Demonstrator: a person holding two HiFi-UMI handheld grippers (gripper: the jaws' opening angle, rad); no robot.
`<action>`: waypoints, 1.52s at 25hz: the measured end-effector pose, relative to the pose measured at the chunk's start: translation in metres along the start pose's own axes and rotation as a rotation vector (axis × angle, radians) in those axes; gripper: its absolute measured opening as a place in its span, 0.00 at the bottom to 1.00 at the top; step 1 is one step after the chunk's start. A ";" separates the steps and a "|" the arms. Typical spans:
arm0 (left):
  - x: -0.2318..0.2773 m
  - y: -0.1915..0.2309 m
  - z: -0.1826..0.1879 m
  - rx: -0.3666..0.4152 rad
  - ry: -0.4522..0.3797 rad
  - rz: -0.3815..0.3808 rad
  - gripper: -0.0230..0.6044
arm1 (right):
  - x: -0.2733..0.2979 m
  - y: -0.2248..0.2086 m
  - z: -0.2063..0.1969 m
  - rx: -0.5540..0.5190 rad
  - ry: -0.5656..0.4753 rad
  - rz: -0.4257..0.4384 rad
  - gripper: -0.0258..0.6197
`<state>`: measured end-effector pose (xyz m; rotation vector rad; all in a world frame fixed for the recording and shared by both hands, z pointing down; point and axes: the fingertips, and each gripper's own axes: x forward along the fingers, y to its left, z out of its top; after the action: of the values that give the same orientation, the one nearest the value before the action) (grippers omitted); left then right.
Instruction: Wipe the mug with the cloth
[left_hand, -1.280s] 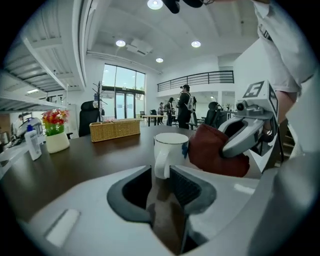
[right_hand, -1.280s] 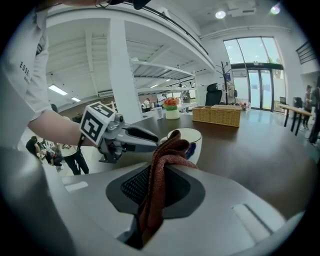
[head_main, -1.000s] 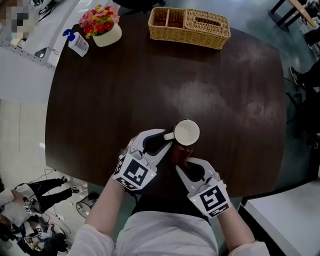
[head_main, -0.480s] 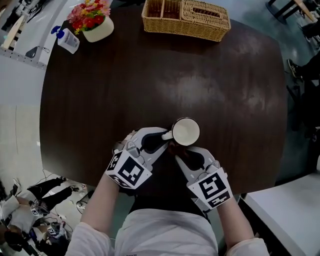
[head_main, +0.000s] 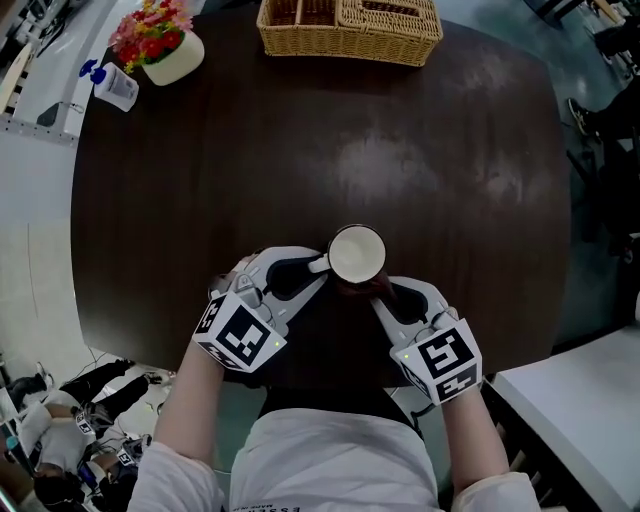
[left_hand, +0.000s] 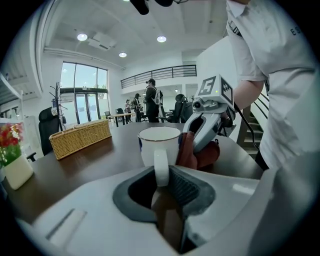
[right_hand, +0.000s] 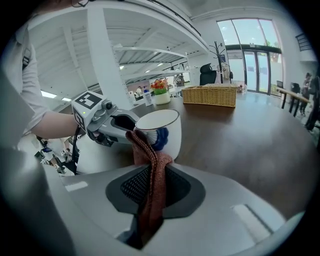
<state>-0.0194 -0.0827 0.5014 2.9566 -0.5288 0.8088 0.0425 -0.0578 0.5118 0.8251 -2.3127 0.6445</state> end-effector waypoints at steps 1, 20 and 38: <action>0.000 0.000 0.000 -0.002 0.000 0.000 0.15 | -0.002 -0.004 -0.001 0.001 0.001 -0.011 0.17; -0.002 0.001 -0.002 -0.118 -0.031 0.046 0.15 | 0.007 -0.053 0.039 -0.124 -0.017 -0.183 0.17; -0.004 0.010 -0.003 -0.164 -0.008 0.112 0.15 | -0.004 0.012 0.011 -0.197 -0.026 -0.058 0.17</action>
<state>-0.0270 -0.0904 0.5018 2.8032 -0.7301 0.7239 0.0326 -0.0546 0.4982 0.8086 -2.3211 0.3754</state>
